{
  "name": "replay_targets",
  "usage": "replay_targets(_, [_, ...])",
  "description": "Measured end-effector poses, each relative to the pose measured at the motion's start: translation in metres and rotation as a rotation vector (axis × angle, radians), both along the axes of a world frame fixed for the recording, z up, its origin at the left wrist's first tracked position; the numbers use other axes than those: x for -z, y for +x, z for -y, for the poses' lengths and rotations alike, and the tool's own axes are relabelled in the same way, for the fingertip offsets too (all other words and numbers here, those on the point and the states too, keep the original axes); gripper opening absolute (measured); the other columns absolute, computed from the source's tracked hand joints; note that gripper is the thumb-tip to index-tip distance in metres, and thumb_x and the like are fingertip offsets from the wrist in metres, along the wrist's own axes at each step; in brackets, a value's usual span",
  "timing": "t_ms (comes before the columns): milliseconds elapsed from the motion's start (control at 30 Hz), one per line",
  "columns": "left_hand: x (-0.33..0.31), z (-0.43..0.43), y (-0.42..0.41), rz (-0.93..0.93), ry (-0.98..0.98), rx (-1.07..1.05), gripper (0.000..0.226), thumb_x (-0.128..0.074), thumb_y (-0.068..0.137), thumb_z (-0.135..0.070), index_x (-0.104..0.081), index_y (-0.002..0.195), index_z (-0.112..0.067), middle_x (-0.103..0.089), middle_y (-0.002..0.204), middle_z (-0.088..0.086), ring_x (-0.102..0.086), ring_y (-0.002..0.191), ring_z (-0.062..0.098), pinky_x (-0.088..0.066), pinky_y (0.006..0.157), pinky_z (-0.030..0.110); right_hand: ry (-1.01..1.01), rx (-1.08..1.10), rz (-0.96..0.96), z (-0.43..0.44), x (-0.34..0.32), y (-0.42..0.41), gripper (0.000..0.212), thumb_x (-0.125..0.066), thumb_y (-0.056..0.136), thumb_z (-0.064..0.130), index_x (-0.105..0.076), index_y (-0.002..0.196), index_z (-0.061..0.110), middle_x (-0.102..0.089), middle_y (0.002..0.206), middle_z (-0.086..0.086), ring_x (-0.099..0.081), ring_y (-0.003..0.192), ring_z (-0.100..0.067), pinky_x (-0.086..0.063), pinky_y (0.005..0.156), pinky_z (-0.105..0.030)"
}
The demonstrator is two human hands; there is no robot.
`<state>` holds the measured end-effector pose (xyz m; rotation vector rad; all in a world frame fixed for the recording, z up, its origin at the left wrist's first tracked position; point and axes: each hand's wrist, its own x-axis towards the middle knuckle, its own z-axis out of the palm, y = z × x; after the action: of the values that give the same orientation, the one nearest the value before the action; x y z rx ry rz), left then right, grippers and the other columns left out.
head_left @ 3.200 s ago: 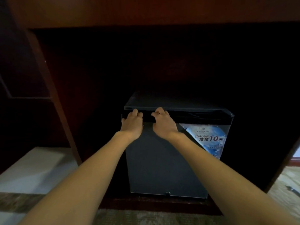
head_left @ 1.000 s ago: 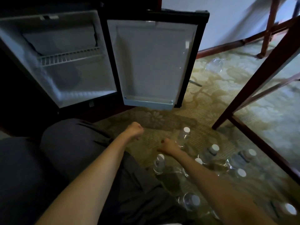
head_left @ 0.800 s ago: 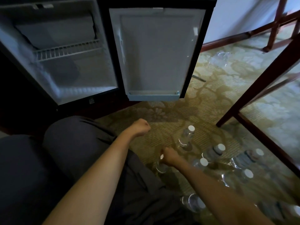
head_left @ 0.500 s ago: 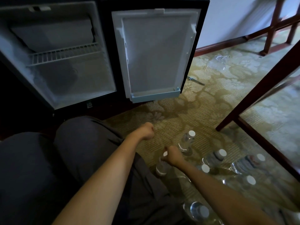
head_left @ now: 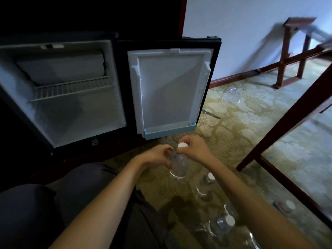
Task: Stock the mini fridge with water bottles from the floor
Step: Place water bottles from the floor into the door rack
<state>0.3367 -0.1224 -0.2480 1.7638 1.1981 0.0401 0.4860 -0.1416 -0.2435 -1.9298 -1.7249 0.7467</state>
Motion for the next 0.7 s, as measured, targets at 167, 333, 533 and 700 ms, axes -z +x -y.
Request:
replay_targets(167, [0.0,-0.021,-0.012,0.198,0.107,-0.086,0.065,-0.077,0.07,-0.013,-0.048,0.128,-0.02,-0.054,0.114,-0.006,-0.053,0.105,0.013,-0.047,0.086,0.024,0.023,-0.163,-0.042,-0.027,-0.048,-0.024,0.009,-0.071,0.072,0.018,-0.071,0.08,0.014,-0.061,0.071,0.001,-0.053,0.061,-0.003,-0.044,0.055,-0.019])
replay_targets(333, [0.002,-0.044,-0.017,0.276,0.237,-0.254,0.068,-0.081,0.063,-0.026,-0.049,0.123,-0.024,-0.061,0.11,-0.008,-0.059,0.101,0.011,-0.055,0.082,0.029,0.071,-0.189,-0.231,-0.049,-0.066,-0.033,0.008,-0.068,0.077,0.008,-0.071,0.085,0.01,-0.063,0.084,-0.001,-0.057,0.074,-0.009,-0.05,0.069,-0.021])
replay_targets(533, [0.005,-0.068,-0.035,0.338,0.224,-0.477,0.065,-0.082,0.062,-0.014,-0.052,0.12,-0.019,-0.062,0.113,0.001,-0.059,0.105,0.02,-0.05,0.09,0.032,-0.114,-0.031,-0.591,-0.067,-0.003,-0.022,0.029,-0.048,0.089,0.001,-0.057,0.109,0.021,-0.06,0.103,-0.001,-0.059,0.095,-0.014,-0.052,0.079,-0.025])
replay_targets(700, [-0.007,-0.085,-0.04,0.438,0.126,-0.378,0.072,-0.082,0.061,-0.007,-0.049,0.125,-0.017,-0.06,0.121,0.003,-0.057,0.113,0.021,-0.048,0.098,0.037,-0.402,-0.267,-0.552,-0.086,0.036,-0.032,0.056,-0.063,0.077,-0.005,-0.047,0.123,0.021,-0.059,0.118,-0.001,-0.059,0.108,-0.014,-0.053,0.083,-0.025])
